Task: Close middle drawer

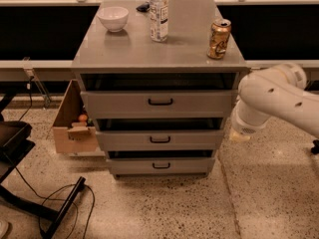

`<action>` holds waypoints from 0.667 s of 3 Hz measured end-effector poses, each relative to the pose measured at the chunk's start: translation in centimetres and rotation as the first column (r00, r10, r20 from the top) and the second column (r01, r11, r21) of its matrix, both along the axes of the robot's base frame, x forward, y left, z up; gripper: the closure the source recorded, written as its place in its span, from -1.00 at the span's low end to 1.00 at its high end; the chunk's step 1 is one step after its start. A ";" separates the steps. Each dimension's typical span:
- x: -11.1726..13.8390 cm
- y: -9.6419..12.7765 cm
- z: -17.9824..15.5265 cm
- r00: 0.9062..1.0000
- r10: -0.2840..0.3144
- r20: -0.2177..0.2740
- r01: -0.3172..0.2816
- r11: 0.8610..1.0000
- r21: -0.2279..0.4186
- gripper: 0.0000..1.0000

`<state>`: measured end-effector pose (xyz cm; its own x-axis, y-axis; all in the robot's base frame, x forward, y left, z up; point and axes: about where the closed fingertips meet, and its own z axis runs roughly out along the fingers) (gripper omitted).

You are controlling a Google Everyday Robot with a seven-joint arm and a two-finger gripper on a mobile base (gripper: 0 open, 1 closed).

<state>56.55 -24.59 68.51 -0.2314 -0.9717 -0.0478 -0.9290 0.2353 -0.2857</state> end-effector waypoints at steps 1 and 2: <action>-1.9 -4.0 6.3 0.996 -0.090 0.006 0.091 0.994 -0.059 0.65; -2.5 -4.8 7.3 0.994 -0.112 -0.003 0.111 0.991 -0.072 0.18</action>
Offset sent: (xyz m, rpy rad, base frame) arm -0.0199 -0.0422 0.0661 -0.0615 -0.0034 -0.0968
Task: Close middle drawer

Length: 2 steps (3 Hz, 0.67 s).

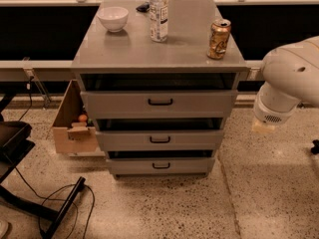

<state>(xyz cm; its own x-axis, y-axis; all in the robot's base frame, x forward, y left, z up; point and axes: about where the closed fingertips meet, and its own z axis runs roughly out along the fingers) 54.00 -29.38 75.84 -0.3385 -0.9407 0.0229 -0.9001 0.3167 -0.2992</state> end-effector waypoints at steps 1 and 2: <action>0.0 0.0 0.0 1.000 0.000 0.000 0.000 1.000 0.000 -0.28; 0.0 0.0 0.0 1.000 0.000 0.000 0.000 1.000 0.000 -0.75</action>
Offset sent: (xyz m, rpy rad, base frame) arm 0.0000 0.0000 0.0000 0.0000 0.0000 0.0000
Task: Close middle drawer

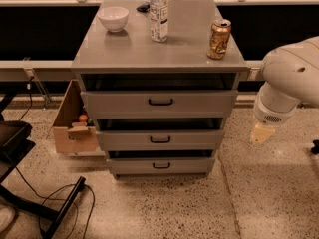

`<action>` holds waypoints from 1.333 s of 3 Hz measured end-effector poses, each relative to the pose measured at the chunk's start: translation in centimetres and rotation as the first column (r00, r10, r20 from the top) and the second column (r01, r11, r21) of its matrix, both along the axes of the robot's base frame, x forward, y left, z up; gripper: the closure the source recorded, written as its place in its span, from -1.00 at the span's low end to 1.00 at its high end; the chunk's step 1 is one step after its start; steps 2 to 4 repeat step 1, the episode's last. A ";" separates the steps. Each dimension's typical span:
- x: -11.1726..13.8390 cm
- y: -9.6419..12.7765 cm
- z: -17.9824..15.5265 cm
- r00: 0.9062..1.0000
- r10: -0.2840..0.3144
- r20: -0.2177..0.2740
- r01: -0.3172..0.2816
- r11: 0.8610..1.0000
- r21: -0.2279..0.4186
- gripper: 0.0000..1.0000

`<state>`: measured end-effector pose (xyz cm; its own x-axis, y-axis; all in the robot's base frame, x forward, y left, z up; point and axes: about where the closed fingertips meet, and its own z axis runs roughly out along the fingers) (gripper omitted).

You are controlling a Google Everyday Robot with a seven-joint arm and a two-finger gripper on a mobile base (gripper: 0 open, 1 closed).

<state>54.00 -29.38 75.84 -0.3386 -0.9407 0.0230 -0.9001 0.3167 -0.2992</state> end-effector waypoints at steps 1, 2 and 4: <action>0.0 0.0 0.0 1.000 0.000 0.000 0.000 1.000 0.000 -1.00; 0.0 0.0 0.0 1.000 0.000 0.000 0.000 1.000 0.000 -1.00; 0.0 0.0 0.0 1.000 0.000 0.000 0.000 1.000 0.000 -1.00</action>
Offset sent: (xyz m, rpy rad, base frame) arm 0.0000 0.0000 0.0000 0.0000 0.0000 0.0000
